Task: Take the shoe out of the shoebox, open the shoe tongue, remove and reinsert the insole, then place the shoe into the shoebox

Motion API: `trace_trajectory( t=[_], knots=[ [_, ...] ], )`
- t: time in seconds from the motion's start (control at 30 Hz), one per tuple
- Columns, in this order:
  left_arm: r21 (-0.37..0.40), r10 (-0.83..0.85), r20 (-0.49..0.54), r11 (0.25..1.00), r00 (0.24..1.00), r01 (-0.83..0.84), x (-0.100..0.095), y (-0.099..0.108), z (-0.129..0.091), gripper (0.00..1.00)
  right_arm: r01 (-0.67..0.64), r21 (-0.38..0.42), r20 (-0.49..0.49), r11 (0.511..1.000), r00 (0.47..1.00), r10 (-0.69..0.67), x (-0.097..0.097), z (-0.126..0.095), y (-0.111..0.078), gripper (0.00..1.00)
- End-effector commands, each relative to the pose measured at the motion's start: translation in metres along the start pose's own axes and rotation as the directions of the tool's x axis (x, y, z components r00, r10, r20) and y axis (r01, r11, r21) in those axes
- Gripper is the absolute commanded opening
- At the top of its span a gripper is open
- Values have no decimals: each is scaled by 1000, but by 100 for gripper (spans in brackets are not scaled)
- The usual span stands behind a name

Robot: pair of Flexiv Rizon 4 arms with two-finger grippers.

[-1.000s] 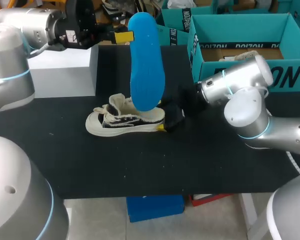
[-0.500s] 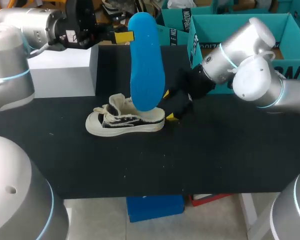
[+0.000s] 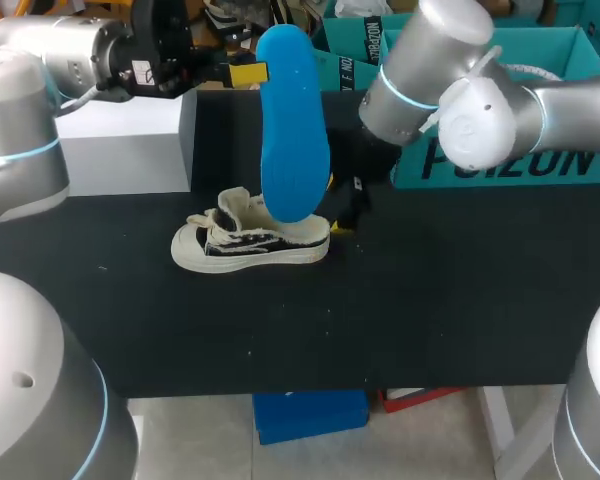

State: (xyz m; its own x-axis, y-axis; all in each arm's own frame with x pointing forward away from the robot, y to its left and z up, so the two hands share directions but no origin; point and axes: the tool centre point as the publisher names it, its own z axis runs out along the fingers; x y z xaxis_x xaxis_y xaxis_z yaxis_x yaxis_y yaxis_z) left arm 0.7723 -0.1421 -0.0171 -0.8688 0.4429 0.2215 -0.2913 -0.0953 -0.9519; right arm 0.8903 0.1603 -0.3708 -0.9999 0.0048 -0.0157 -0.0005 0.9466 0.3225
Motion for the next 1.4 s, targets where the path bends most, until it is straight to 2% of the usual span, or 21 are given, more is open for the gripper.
trace_trajectory(
  t=[0.03,0.47,1.4],
  knots=[
    [0,2,1,1000,1000,-2,0,1,0,0,6,261,3,965,1000,-7,3,-4,7,100],
    [0,2,1,1000,1000,-2,0,1,0,0,52,293,-10,955,999,-51,-1,1,17,100],
    [0,2,1,1000,1000,-2,0,1,0,0,69,260,-31,963,998,-63,-6,8,23,100]
  ],
)
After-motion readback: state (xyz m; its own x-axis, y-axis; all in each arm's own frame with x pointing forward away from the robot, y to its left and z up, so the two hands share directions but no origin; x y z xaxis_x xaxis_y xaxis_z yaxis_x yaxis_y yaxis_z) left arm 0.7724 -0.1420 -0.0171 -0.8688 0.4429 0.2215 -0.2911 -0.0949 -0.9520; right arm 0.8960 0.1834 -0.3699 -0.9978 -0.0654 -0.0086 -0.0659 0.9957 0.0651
